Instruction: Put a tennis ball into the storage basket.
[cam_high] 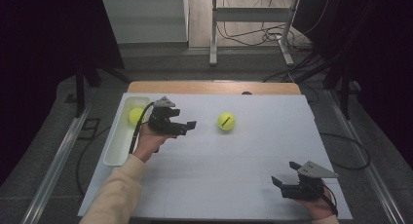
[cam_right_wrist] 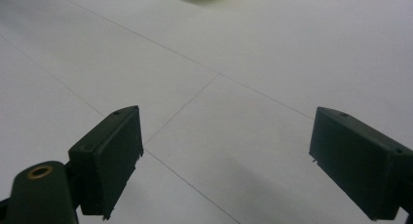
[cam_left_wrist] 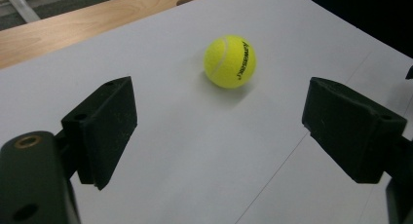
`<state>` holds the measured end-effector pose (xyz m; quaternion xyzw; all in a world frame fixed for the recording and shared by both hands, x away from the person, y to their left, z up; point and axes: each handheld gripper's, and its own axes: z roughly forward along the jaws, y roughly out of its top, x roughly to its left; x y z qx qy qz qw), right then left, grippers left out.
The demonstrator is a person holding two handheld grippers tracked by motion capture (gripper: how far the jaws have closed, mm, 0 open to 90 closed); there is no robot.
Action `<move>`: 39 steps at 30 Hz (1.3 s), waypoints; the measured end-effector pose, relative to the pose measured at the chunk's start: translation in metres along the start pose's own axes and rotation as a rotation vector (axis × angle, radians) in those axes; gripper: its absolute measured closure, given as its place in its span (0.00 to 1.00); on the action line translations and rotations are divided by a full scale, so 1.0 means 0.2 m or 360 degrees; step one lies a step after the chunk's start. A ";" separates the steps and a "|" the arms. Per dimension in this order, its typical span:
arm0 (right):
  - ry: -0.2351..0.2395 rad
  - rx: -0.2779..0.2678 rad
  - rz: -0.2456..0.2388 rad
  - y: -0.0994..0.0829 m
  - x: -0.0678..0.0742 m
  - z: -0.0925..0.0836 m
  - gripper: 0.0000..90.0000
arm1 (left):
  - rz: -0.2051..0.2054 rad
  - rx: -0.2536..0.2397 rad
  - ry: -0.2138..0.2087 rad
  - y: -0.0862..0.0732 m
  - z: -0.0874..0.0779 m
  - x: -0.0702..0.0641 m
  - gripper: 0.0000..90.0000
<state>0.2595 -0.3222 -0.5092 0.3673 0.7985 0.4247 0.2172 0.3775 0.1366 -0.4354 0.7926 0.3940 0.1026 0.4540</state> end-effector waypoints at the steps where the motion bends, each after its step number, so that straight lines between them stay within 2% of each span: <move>1: 0.0000 0.0000 -0.0001 0.00 0.00 0.00 0.14 | -0.0001 0.0004 0.0000 0.00 0.01 0.00 0.15; 39: 0.0006 -0.0007 0.0004 0.00 0.00 0.00 0.14 | 0.0052 0.0077 -0.0060 0.05 0.22 -0.10 0.15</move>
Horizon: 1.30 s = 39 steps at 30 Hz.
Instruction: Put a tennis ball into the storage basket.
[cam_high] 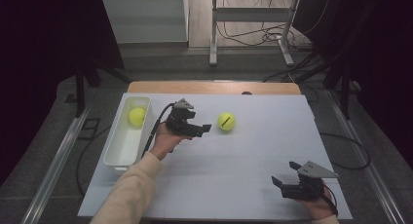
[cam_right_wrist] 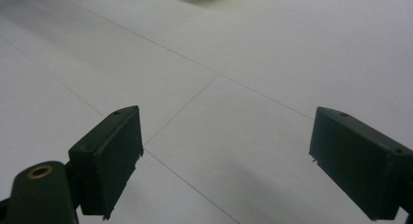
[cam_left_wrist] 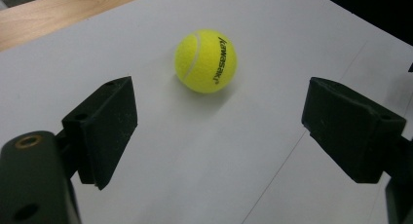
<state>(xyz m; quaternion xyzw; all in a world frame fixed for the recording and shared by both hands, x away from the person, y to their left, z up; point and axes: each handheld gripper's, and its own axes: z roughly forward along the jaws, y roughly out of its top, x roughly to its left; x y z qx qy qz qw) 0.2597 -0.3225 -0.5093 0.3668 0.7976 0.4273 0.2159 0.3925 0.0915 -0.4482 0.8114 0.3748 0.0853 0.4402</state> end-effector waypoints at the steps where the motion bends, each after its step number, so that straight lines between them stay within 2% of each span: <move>1: 0.0000 0.0000 0.0000 0.00 0.00 0.00 0.14 | -0.0002 0.0001 -0.0001 0.00 0.01 0.00 0.15; 12: -0.0004 0.0006 -0.0001 0.00 0.00 0.00 0.14 | -0.0005 0.0015 -0.0006 0.02 0.05 -0.01 0.15; 29: -0.0002 0.0003 0.0003 0.00 0.00 0.00 0.14 | -0.0012 0.0080 -0.0015 0.03 0.19 -0.01 0.15; 39: -0.0003 0.0002 0.0003 0.00 0.00 0.00 0.14 | -0.0008 0.0090 -0.0013 0.04 0.24 -0.03 0.15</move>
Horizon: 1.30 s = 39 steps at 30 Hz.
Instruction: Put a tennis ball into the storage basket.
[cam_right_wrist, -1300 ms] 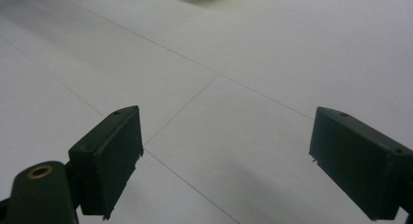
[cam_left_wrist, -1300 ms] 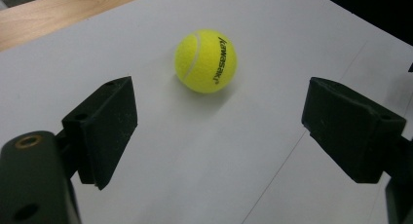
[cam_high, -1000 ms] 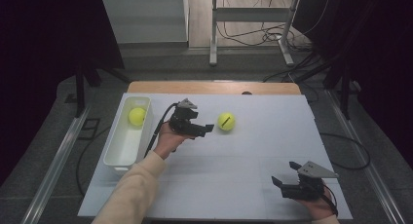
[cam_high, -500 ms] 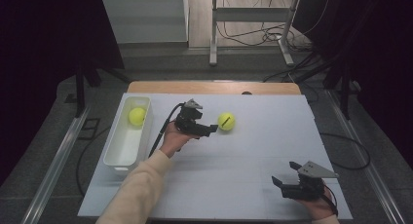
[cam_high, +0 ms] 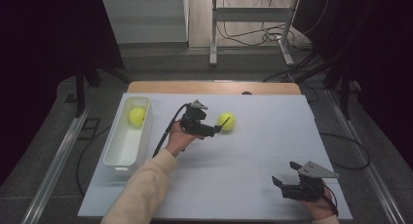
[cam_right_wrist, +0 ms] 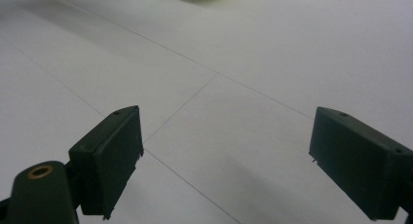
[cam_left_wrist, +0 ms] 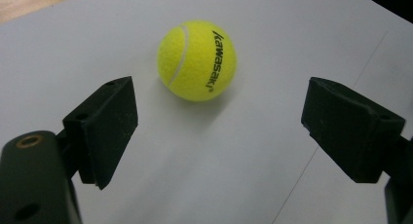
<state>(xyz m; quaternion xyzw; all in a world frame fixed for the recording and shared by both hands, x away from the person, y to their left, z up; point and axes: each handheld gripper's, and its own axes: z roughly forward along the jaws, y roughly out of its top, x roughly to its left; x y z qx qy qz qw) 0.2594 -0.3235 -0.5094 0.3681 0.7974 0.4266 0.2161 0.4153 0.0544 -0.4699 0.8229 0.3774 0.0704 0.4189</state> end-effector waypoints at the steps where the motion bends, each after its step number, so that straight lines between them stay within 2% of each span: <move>1: 0.0000 0.0000 0.0001 0.00 0.00 0.00 0.14 | 0.0001 0.0002 -0.0002 0.00 0.01 0.00 0.15; 26: -0.0004 0.0008 -0.0001 0.00 0.00 0.00 0.14 | -0.0015 0.0043 0.0002 0.03 0.14 0.00 0.15; 34: -0.0001 0.0004 0.0000 0.00 0.00 0.00 0.14 | 0.0006 0.0067 0.0024 0.05 0.19 0.00 0.15; 39: -0.0001 0.0004 0.0001 0.00 0.00 0.00 0.14 | -0.0007 0.0070 0.0035 0.05 0.21 0.00 0.15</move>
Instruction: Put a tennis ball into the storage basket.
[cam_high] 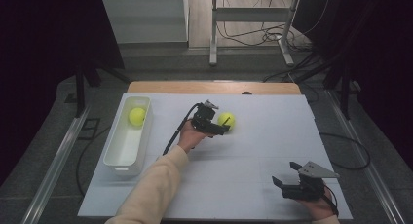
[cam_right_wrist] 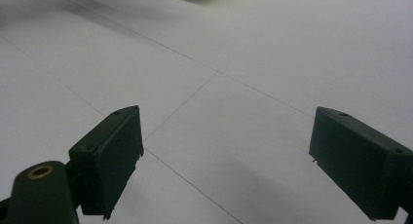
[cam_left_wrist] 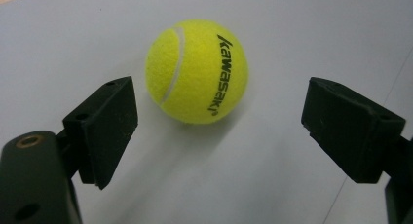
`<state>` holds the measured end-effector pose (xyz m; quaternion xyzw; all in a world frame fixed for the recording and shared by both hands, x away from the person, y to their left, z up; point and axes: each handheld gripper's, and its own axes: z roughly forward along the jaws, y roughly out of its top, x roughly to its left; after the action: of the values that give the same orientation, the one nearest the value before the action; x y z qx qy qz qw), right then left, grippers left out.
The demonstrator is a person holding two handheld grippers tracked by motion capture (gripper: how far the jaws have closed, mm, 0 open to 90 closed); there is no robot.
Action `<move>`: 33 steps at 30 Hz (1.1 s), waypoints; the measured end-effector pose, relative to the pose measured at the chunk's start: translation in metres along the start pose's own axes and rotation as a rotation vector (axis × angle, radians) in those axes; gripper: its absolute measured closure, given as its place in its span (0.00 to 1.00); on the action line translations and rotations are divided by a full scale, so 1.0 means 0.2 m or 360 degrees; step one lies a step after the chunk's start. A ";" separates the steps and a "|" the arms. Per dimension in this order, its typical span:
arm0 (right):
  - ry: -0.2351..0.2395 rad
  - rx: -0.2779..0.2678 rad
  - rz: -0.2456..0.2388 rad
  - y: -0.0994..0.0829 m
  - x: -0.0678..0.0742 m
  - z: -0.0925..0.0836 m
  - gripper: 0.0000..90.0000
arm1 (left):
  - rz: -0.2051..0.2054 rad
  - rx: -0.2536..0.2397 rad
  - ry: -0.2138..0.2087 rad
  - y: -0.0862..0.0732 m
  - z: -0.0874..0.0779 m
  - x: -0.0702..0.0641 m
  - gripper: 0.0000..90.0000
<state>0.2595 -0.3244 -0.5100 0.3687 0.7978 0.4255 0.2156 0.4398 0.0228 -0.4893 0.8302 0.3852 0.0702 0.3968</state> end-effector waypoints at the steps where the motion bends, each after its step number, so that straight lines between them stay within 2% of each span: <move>1: 0.0000 0.0000 0.0001 0.00 0.00 0.00 0.14 | 0.0002 0.0004 0.0000 0.00 0.01 0.00 0.15; 13: 0.0003 -0.0001 0.0006 0.00 0.00 0.00 0.14 | -0.0023 0.0029 0.0017 0.03 0.05 0.02 0.14; 33: 0.0008 0.0005 0.0011 -0.01 0.00 0.00 0.14 | -0.0021 0.0068 0.0043 0.07 0.17 0.02 0.09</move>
<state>0.2598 -0.3250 -0.5114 0.3706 0.7978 0.4259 0.2116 0.4656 -0.0004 -0.5028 0.8349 0.3974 0.0704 0.3741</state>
